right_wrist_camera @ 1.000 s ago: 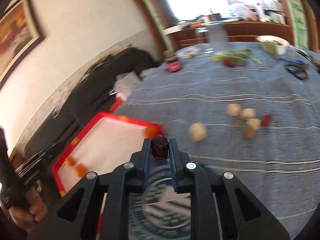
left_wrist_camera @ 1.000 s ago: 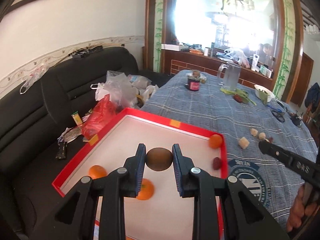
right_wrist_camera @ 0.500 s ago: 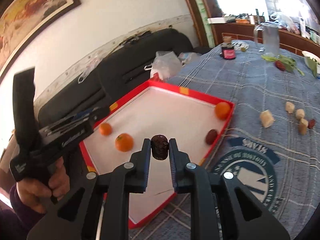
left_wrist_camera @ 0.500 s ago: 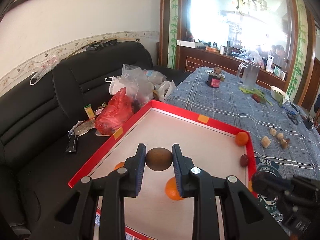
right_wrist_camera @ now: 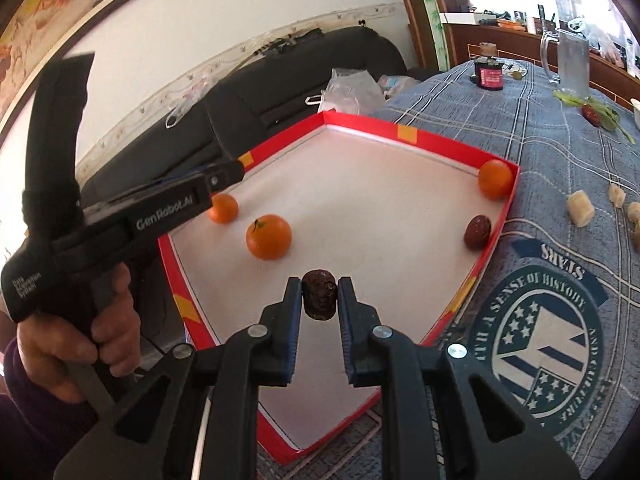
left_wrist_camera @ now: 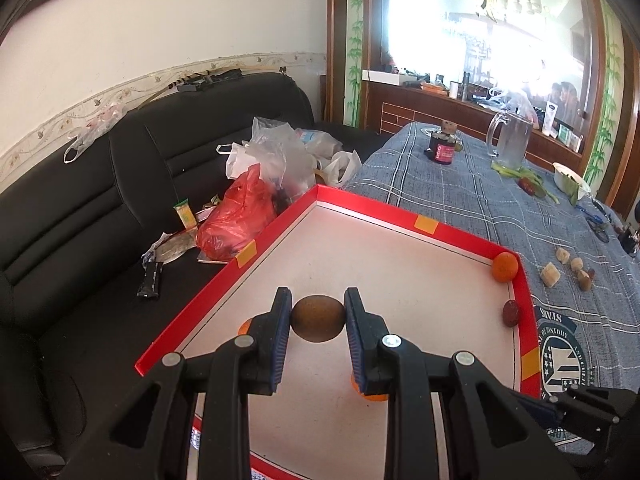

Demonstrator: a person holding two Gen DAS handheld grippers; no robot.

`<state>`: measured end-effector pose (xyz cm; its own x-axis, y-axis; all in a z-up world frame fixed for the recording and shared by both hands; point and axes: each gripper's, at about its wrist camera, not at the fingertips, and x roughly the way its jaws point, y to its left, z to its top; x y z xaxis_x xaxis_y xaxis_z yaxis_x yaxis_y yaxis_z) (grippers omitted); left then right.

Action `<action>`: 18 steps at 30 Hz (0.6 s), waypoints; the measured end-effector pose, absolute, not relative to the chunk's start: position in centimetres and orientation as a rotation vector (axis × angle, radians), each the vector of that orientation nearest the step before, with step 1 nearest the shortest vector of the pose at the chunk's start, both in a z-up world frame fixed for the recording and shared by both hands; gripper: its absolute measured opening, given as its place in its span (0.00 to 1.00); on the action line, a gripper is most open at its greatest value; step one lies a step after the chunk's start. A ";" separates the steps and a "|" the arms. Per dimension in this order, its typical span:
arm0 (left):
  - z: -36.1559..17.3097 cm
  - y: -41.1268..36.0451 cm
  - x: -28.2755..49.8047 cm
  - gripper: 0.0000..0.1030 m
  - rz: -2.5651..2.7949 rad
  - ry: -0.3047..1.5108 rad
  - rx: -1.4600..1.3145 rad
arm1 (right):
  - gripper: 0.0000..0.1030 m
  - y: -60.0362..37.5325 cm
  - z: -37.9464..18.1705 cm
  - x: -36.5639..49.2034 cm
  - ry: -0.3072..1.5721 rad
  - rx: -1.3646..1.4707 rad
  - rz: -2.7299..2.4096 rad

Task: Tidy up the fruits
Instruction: 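Carry the kiwi and the red date over the red tray, then open both grippers to drop the kiwi and the date into the tray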

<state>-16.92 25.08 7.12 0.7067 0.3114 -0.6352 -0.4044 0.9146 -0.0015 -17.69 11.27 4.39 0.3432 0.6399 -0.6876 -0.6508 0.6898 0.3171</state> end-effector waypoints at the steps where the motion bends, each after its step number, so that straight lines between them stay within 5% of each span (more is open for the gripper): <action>1: 7.1 25.0 -16.8 0.25 0.400 0.679 -0.142 | 0.20 11.4 4.2 -17.8 0.889 -0.022 0.839; 18: 5.9 24.5 -15.8 0.25 0.408 0.722 -0.120 | 0.20 12.2 3.2 -18.2 0.888 -0.067 0.846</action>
